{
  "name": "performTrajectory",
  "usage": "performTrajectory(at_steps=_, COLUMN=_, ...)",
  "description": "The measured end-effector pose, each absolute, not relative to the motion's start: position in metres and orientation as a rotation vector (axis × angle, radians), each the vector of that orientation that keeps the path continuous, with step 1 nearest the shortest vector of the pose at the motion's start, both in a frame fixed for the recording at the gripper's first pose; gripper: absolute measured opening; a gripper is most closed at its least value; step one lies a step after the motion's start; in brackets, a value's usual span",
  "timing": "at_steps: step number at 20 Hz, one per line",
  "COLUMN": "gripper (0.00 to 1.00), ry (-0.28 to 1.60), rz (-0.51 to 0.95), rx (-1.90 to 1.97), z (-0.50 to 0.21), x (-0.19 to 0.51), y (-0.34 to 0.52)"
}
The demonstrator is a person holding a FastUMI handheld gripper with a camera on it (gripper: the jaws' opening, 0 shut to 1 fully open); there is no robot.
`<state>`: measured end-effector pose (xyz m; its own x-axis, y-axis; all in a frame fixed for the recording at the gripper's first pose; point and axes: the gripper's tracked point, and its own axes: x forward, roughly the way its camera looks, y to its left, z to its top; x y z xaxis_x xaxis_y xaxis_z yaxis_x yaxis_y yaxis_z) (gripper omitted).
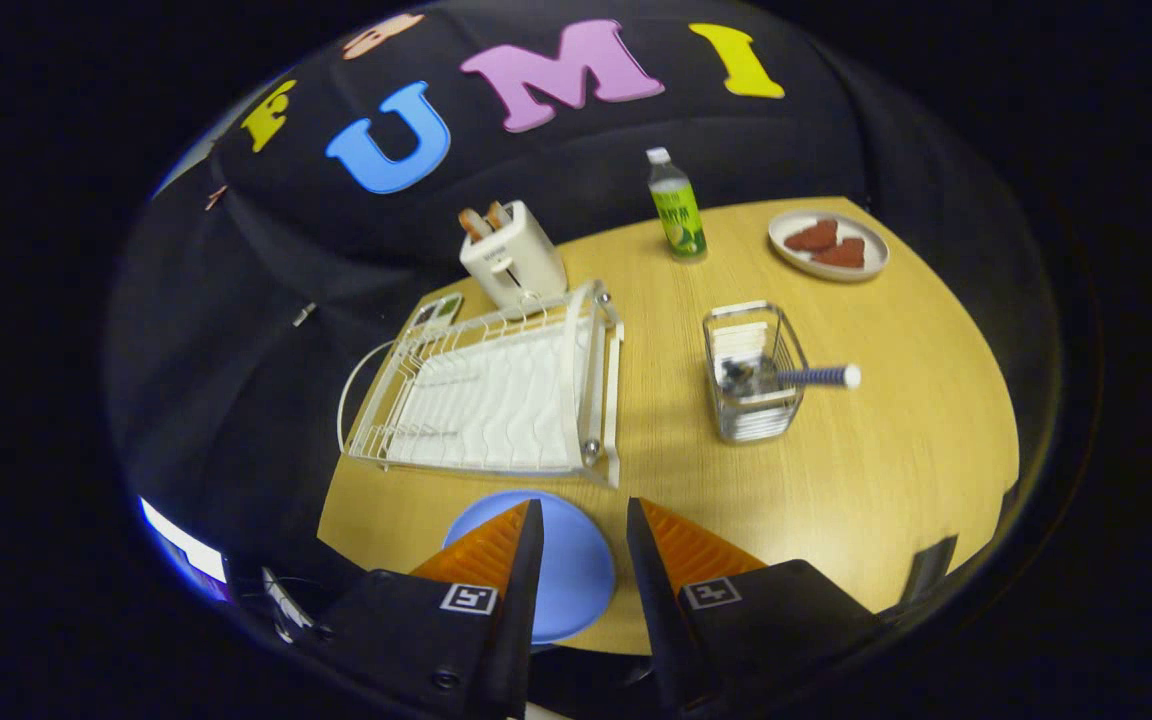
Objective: Take the plate from the dish rack, then take the spoon from the basket and place it into the plate.
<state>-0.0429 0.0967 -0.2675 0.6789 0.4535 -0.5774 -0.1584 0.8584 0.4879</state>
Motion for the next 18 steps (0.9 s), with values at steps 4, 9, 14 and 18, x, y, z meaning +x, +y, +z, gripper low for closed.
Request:
performTrajectory(at_steps=4, gripper=0.54, ry=0.638, rz=0.304, rx=0.232, z=-0.255, x=0.004, y=0.045)
performTrajectory(at_steps=9, gripper=0.58, ry=0.669, rz=0.229, rx=0.048, z=-0.299, x=0.034, y=-0.010)
performTrajectory(at_steps=14, gripper=0.57, ry=0.765, rz=0.264, rx=0.012, z=-0.342, x=0.032, y=-0.015)
performTrajectory(at_steps=18, gripper=0.53, ry=0.813, rz=0.272, rx=0.042, z=-0.360, x=0.031, y=-0.013)
